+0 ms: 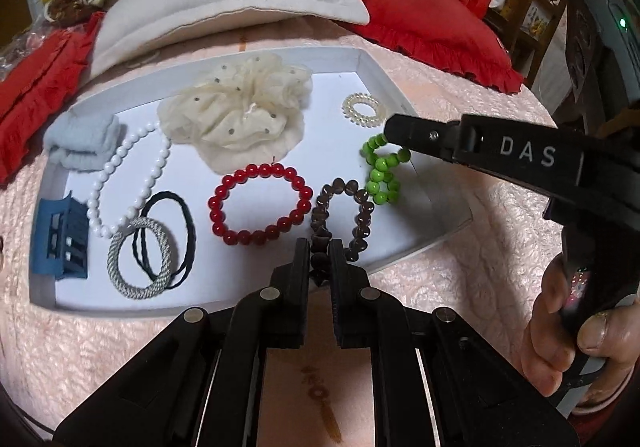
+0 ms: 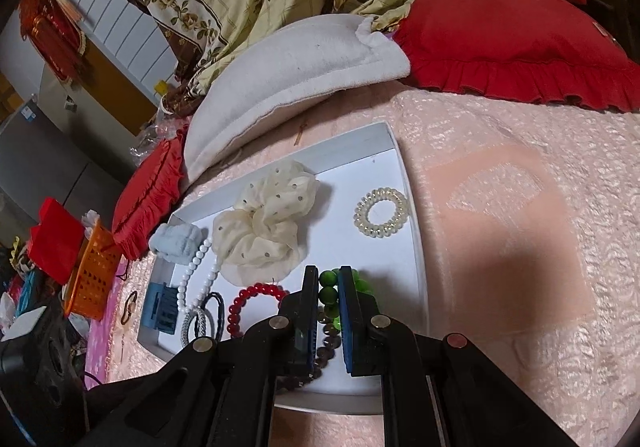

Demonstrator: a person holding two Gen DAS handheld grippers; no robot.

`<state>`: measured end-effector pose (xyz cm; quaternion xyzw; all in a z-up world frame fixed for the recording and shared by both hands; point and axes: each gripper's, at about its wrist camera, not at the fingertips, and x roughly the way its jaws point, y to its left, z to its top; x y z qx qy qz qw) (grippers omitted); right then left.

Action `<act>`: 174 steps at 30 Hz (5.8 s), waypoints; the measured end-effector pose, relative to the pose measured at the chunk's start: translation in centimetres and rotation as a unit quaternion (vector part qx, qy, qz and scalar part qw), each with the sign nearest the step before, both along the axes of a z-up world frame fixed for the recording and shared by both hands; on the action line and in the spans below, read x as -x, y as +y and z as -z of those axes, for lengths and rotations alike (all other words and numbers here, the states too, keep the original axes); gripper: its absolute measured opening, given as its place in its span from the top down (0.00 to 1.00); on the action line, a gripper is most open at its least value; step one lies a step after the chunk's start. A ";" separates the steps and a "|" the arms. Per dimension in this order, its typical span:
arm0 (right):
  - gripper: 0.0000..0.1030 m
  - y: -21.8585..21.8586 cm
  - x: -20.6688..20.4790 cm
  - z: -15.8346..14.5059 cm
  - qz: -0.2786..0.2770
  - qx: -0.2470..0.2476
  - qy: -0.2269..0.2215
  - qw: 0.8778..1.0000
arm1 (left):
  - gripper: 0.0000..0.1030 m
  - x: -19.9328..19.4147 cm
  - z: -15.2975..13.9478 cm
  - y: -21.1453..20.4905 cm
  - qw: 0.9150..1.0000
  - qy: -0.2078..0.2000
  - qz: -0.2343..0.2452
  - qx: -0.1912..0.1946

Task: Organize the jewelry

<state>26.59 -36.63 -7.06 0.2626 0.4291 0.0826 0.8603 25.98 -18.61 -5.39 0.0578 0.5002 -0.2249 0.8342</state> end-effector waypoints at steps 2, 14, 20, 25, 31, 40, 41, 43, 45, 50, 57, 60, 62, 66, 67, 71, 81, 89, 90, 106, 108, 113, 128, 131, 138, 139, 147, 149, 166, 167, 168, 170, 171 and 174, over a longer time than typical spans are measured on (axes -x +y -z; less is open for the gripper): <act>0.91 0.0 0.3 0.0 -0.001 0.000 0.000 1.000 | 0.92 0.5 0.1 0.5 1.000 0.011 -0.008 0.013; 0.91 0.8 1.1 -2.1 -0.017 -0.003 -0.027 0.999 | 0.92 2.3 -3.1 0.6 0.998 -0.022 0.004 0.051; 0.91 1.1 0.2 -3.2 -0.020 -0.020 -0.043 0.999 | 0.92 1.4 -4.5 0.0 0.996 -0.030 0.013 0.084; 0.91 0.4 -0.6 -0.5 0.000 -0.011 0.011 1.000 | 0.91 1.2 -3.0 -0.2 0.997 -0.011 0.018 0.069; 0.62 -0.3 0.8 -0.5 0.018 0.005 0.008 1.000 | 0.81 1.8 -2.9 2.0 0.998 -0.005 0.007 0.063; 0.61 1.3 5.1 -2.4 0.031 0.140 -0.025 0.989 | 0.74 0.8 -3.8 13.0 0.992 -0.065 -0.107 0.017; 0.61 1.2 5.4 -2.2 0.032 0.148 -0.020 0.988 | 0.73 0.0 -3.4 15.2 0.988 -0.064 -0.139 0.010; 0.61 1.1 5.9 -1.3 0.029 0.156 -0.004 0.987 | 0.73 -1.0 -2.6 17.7 0.982 -0.060 -0.176 0.014; 0.61 1.0 6.3 -0.4 0.029 0.156 0.010 0.987 | 0.71 -2.4 -1.5 20.0 0.978 -0.043 -0.201 0.025; 0.62 1.2 6.5 1.4 0.026 0.162 0.028 0.986 | 0.68 -4.9 1.3 21.4 0.978 0.002 -0.207 0.039; 0.81 1.8 5.7 2.0 0.017 0.165 0.026 0.986 | 0.72 -3.4 1.5 19.6 0.983 -0.015 -0.181 0.017; 0.81 1.5 5.5 2.0 0.020 0.159 0.024 0.987 | 0.72 -2.4 1.4 19.4 0.984 -0.019 -0.178 0.012; 0.81 1.2 5.4 2.1 0.020 0.150 0.023 0.988 | 0.72 -1.9 1.4 19.1 0.984 -0.025 -0.178 0.000; 0.81 1.1 4.9 2.3 0.014 0.151 0.022 0.988 | 0.72 -1.0 1.3 18.4 0.982 -0.047 -0.184 -0.023; 0.81 1.1 4.8 2.3 0.014 0.151 0.021 0.988 | 0.72 -0.8 1.2 18.3 0.981 -0.048 -0.185 -0.027; 0.78 0.6 5.5 1.2 0.025 0.139 0.010 0.990 | 0.72 0.4 -0.5 18.5 0.979 -0.067 -0.190 -0.023; 0.58 3.0 10.7 -3.7 0.021 0.155 -0.054 0.986 | 0.52 7.5 -6.6 19.4 0.953 -0.186 -0.237 -0.045; 0.58 8.5 17.3 -5.7 -0.015 0.159 -0.088 0.983 | 0.21 15.7 -11.1 21.5 0.909 -0.261 -0.321 -0.049; 0.58 9.2 18.0 -5.7 -0.016 0.166 -0.090 0.982 | 0.21 16.4 -11.5 21.6 0.905 -0.269 -0.324 -0.055; 0.58 13.5 23.7 -6.4 -0.011 0.188 -0.089 0.978 | 0.21 22.4 -12.2 21.1 0.929 -0.233 -0.286 -0.020; 0.58 13.6 24.1 -6.5 -0.008 0.193 -0.090 0.977 | 0.21 22.7 -11.6 20.6 0.934 -0.220 -0.280 -0.033; 0.58 13.5 24.7 -5.0 0.004 0.195 -0.061 0.979 | 0.21 23.3 -9.7 19.9 0.946 -0.190 -0.260 -0.043; 0.58 14.2 24.6 -4.3 0.010 0.233 -0.046 0.971 | 0.21 23.0 -6.9 18.7 0.962 -0.135 -0.233 -0.045; 0.58 14.3 24.5 -4.3 0.007 0.240 -0.046 0.970 | 0.21 22.9 -6.6 18.7 0.964 -0.126 -0.232 -0.041; 0.58 14.1 24.3 -4.8 0.008 0.262 -0.049 0.964 | 0.21 22.8 -6.4 18.5 0.965 -0.120 -0.230 -0.040; 0.57 14.0 24.3 -4.9 0.007 0.269 -0.049 0.962 | 0.21 22.8 -6.4 18.5 0.965 -0.119 -0.230 -0.040; 0.57 13.4 23.9 -5.4 0.017 0.312 -0.048 0.949 | 0.21 22.5 -6.0 18.3 0.966 -0.113 -0.228 -0.042; 0.57 13.2 23.8 -5.5 0.021 0.325 -0.051 0.944 | 0.21 22.4 -5.9 18.3 0.967 -0.110 -0.226 -0.043; 0.57 12.1 23.2 -5.8 -0.004 0.294 -0.034 0.955 | 0.21 22.0 -5.5 18.2 0.969 -0.090 -0.227 -0.039; 0.57 12.3 23.2 -5.6 -0.009 0.289 -0.028 0.957 | 0.21 22.0 -5.4 18.2 0.969 -0.089 -0.227 -0.038; 0.57 12.6 23.1 -5.3 -0.014 0.287 -0.024 0.957 | 0.21 22.0 -5.4 18.3 0.969 -0.088 -0.227 -0.037; 0.57 13.4 23.0 -4.8 -0.026 0.284 -0.013 0.958 | 0.21 22.0 -5.3 18.4 0.969 -0.085 -0.228 -0.034; 0.57 13.6 23.0 -4.6 -0.030 0.283 -0.010 0.959 | 0.21 22.0 -5.3 18.4 0.969 -0.085 -0.228 -0.033; 0.57 14.5 22.8 -4.3 -0.046 0.277 -0.001 0.960 | 0.21 22.0 -5.3 18.4 0.969 -0.085 -0.229 -0.033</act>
